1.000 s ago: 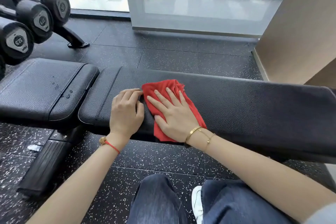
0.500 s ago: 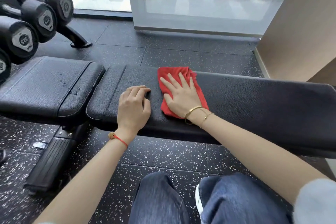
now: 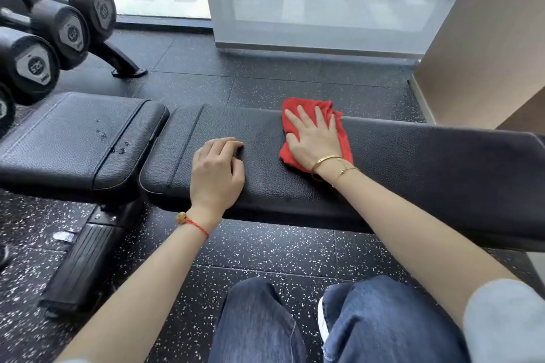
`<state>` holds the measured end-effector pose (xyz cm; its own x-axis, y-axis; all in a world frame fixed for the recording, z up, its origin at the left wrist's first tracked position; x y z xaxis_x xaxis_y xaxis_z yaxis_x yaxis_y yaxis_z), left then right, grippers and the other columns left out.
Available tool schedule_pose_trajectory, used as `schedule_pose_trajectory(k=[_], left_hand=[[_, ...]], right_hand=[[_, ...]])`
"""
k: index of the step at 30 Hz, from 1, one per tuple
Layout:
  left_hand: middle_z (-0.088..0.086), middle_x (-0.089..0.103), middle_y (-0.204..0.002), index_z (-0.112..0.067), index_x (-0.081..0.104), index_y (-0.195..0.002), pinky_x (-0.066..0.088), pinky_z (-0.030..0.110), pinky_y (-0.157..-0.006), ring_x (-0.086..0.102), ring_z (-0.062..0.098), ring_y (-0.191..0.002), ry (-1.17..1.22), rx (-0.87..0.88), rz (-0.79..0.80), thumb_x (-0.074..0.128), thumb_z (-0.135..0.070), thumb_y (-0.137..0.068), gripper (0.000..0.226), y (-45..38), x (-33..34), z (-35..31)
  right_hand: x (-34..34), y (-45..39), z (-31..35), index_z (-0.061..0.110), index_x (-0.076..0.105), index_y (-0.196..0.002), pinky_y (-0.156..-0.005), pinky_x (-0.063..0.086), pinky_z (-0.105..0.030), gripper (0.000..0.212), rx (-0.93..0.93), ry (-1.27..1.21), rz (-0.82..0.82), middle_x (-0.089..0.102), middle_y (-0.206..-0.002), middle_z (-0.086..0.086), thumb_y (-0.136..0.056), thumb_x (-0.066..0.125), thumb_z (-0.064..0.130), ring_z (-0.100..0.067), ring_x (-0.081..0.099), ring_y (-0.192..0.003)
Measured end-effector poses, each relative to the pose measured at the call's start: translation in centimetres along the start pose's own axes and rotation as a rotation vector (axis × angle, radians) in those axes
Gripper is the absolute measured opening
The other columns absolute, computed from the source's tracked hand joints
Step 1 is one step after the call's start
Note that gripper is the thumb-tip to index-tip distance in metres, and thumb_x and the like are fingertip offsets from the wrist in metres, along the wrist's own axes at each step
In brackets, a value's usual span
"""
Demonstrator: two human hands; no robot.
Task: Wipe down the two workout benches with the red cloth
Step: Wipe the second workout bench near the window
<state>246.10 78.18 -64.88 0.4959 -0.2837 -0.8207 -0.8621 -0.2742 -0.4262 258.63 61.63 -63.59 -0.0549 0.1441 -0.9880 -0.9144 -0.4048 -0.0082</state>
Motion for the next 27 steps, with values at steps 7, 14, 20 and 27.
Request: schedule_pose_trajectory(k=[7,14,20,27], left_hand=[[-0.002,0.065,-0.122,-0.017,0.066,-0.114,0.039,0.040,-0.105,0.055,0.023,-0.118,0.006,0.007,-0.001,0.044,-0.020,-0.084,0.036,0.0,0.0,0.2],[-0.003,0.064,-0.123,-0.019,0.065,-0.115,0.038,0.038,-0.106,0.053,0.020,-0.119,0.002,0.010,-0.005,0.043,-0.023,-0.086,0.037,0.1,0.3,0.4],[-0.004,0.064,-0.121,-0.020,0.065,-0.113,0.038,0.038,-0.105,0.053,0.020,-0.117,-0.001,0.003,-0.010,0.043,-0.023,-0.085,0.035,0.0,0.3,0.3],[-0.003,0.065,-0.122,-0.019,0.065,-0.114,0.037,0.038,-0.104,0.053,0.021,-0.119,-0.002,0.009,0.001,0.045,-0.020,-0.084,0.036,0.0,0.3,0.3]], right_hand=[[0.5,7.6,2.9,0.041,0.015,-0.152,-0.120,0.000,-0.050,0.060,-0.400,0.020,0.014,0.012,-0.162,0.013,-0.096,0.037,0.044,-0.022,0.003,-0.151],[-1.6,6.2,-9.7,0.040,0.022,-0.151,-0.121,0.004,-0.048,0.057,0.014,0.033,-0.025,0.016,-0.161,0.011,-0.097,0.041,0.039,-0.025,0.011,-0.150],[-0.4,3.6,-2.6,0.038,0.021,-0.152,-0.120,0.000,-0.053,0.058,0.051,0.031,-0.057,0.015,-0.162,0.006,-0.096,0.035,0.042,-0.028,0.007,-0.150],[1.0,6.7,4.3,0.037,0.019,-0.152,-0.120,-0.002,-0.049,0.058,-0.174,0.014,-0.051,0.014,-0.162,0.008,-0.096,0.035,0.045,-0.024,0.005,-0.150]])
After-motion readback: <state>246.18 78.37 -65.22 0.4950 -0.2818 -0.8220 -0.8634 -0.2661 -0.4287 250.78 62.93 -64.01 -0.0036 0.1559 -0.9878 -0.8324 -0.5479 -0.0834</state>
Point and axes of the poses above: each hand's wrist, its own y-axis away from the middle knuckle, its own x-axis out of the palm, z = x × y, the point moved 4 cm from there along -y, towards the middle knuckle
